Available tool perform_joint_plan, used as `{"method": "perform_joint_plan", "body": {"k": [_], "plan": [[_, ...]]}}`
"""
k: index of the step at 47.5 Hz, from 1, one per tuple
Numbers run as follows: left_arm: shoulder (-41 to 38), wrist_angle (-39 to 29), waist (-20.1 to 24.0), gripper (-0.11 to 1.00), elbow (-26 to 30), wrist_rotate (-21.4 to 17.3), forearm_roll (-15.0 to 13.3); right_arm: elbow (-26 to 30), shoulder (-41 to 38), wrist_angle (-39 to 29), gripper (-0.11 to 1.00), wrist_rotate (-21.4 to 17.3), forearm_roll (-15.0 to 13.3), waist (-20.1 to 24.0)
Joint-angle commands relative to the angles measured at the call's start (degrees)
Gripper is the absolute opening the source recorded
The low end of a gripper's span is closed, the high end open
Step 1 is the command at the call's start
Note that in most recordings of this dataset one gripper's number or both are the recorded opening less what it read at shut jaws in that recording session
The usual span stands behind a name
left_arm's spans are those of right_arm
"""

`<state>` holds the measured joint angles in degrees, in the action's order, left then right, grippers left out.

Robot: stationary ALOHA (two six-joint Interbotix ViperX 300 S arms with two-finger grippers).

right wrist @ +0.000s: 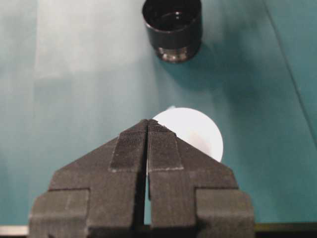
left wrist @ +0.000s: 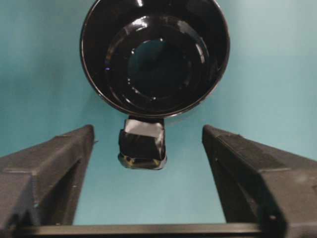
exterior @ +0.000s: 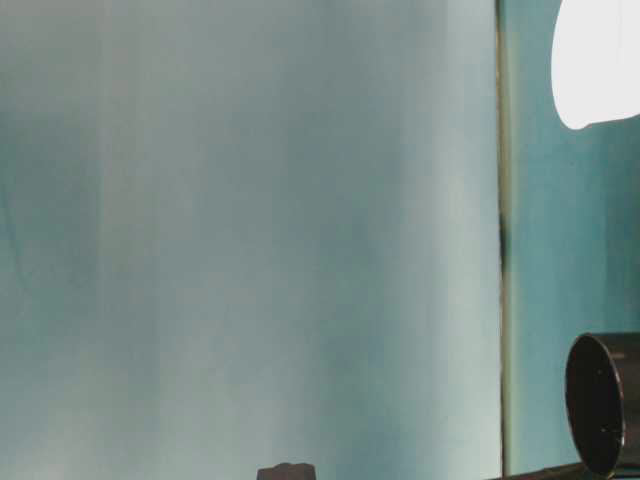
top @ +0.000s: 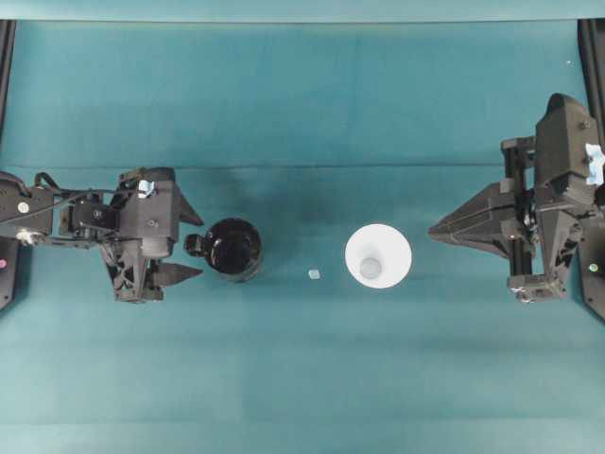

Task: Put a paper cup into the cup holder on your left arm.
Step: 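Close the left gripper on the black mug's handle, then drag the black mug rightward toward the white paper cup with left gripper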

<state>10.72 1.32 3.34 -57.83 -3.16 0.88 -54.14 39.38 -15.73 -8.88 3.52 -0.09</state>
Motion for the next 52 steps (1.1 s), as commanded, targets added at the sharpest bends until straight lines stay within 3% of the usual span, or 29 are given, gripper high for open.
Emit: {"method": "perform_joint_plan", "body": {"k": [1, 9, 26, 52], "plan": [[0.26, -0.18, 0.18, 0.73, 0.88, 0.0, 0.18, 1.58, 0.18, 0.35, -0.01, -0.35, 0.0, 0.09], [0.26, -0.53, 0.18, 0.29, 0.79, 0.26, 0.09, 1.58, 0.18, 0.35, -0.01, -0.35, 0.0, 0.09], [0.35, 0.26, 0.18, 0.29, 1.49, 0.0, 0.18, 1.41, 0.18, 0.35, -0.01, -0.35, 0.0, 0.09], [0.62, 0.62, 0.0, 0.29, 9.4, -0.44, 0.18, 1.49, 0.18, 0.35, -0.01, -0.35, 0.0, 0.09]]}}
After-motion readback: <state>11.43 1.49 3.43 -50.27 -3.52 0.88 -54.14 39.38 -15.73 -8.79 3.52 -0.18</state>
